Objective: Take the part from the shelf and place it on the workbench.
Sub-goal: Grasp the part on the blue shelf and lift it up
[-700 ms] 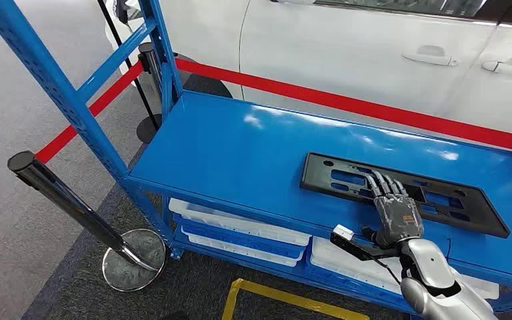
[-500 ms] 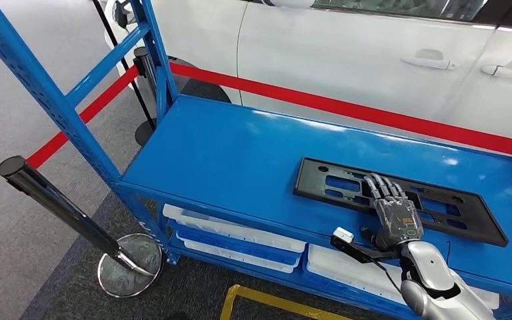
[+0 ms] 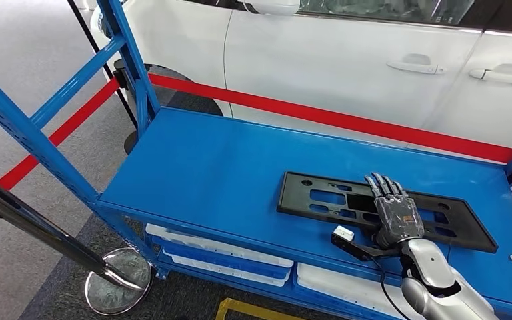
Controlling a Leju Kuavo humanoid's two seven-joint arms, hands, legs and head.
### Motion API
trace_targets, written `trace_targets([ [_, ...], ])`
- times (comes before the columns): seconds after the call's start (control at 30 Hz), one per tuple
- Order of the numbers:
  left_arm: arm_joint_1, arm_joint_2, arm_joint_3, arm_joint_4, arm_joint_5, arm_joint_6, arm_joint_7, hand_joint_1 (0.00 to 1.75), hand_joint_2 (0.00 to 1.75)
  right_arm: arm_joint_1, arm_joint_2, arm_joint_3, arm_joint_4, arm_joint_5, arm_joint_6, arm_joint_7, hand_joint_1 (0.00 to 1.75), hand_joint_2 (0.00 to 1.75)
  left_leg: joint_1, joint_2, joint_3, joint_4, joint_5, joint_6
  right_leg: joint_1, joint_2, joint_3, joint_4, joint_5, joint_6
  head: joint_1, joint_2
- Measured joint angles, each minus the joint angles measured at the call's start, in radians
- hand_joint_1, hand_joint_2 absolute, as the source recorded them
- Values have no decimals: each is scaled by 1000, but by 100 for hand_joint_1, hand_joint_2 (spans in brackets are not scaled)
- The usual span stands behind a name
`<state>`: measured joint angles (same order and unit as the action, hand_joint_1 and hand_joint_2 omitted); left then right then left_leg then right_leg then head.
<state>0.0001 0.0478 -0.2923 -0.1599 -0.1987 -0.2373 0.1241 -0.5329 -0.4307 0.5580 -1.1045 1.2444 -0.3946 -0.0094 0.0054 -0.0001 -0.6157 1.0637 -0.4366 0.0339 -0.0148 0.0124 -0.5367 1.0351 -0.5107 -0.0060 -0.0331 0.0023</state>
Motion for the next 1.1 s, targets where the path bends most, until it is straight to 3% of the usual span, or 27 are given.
trace_targets([
  [0.13, 2, 0, -1, 1, 1, 4, -4, 0, 0, 1, -1, 0, 1, -3, 1, 4, 170, 175, -5, 2, 31, -58, -2, 14, -2, 2, 14, -1, 11, 25, 1, 0],
  [0.2, 0, -1, -1, 1, 4, 13, -16, 0, 0, 5, -4, -1, -1, -9, 14, 11, 175, 175, -1, 1, 57, -74, -1, 20, -3, -2, -8, 51, -16, 31, 5, 0],
  [0.3, -7, -3, 0, 1, 13, 25, -32, 0, 0, 18, -16, -4, -19, -21, 45, 20, 175, 175, -3, -2, 67, -76, -10, 29, -3, -4, -117, 211, -81, 39, 7, 0],
  [0.33, -7, -4, 0, 1, 14, 26, -34, 0, 44, 25, -20, -5, -27, -24, 52, 21, 175, 175, -4, -2, 71, -75, -15, 30, -3, -4, -145, 236, -79, 41, 8, 0],
  [0.37, -6, -5, 0, 1, 15, 25, -36, 0, 87, 32, -23, -6, -34, -27, 56, 21, 175, 175, -4, -3, 77, -73, -22, 30, -3, -4, -157, 228, -56, 41, 7, 0],
  [0.43, -5, -6, 0, 1, 15, 24, -38, 0, 175, 39, -29, -10, -46, -29, 59, 21, 175, 175, -5, -4, 92, -68, -38, 27, -2, -6, -137, 122, 39, 36, 8, 0],
  [0.47, -6, -8, 1, 1, 15, 25, -39, 0, 175, 41, -32, -12, -50, -31, 59, 21, 175, 175, -5, -4, 97, -66, -45, 24, 1, -6, -122, 67, 70, 31, 8, 0],
  [0.53, -9, -10, 1, 1, 16, 29, -39, 0, 175, 46, -37, -16, -57, -32, 60, 21, 175, 175, -6, -5, 99, -61, -56, 15, 8, -7, -105, 3, 92, 18, 7, 0],
  [0.6, -8, -10, 1, 1, 14, 33, -39, 0, 175, 51, -41, -21, -65, -32, 60, 21, 175, 175, -8, -6, 97, -57, -63, 11, 10, -6, -98, -7, 92, 10, 5, 0],
  [0.73, -8, -10, 1, 1, 14, 33, -38, 0, 175, 57, -43, -28, -72, -38, 59, 19, 175, 175, -9, -5, 113, -63, -73, 22, 11, -4, -90, -8, 91, 5, -3, 0],
  [0.97, -3, -6, 1, 1, 18, 19, -54, 0, 175, 69, -43, -38, -73, -42, 39, 13, 175, 175, -7, -5, 123, -76, -78, 6, 12, -5, -82, -8, 81, -2, -2, 0],
  [1.1, -1, -5, 1, 1, 16, 21, -57, 0, 0, 74, -43, -43, -71, -43, 40, 13, 175, 175, -7, -5, 123, -76, -78, 2, 12, -5, -79, -8, 81, -2, -2, 0],
])
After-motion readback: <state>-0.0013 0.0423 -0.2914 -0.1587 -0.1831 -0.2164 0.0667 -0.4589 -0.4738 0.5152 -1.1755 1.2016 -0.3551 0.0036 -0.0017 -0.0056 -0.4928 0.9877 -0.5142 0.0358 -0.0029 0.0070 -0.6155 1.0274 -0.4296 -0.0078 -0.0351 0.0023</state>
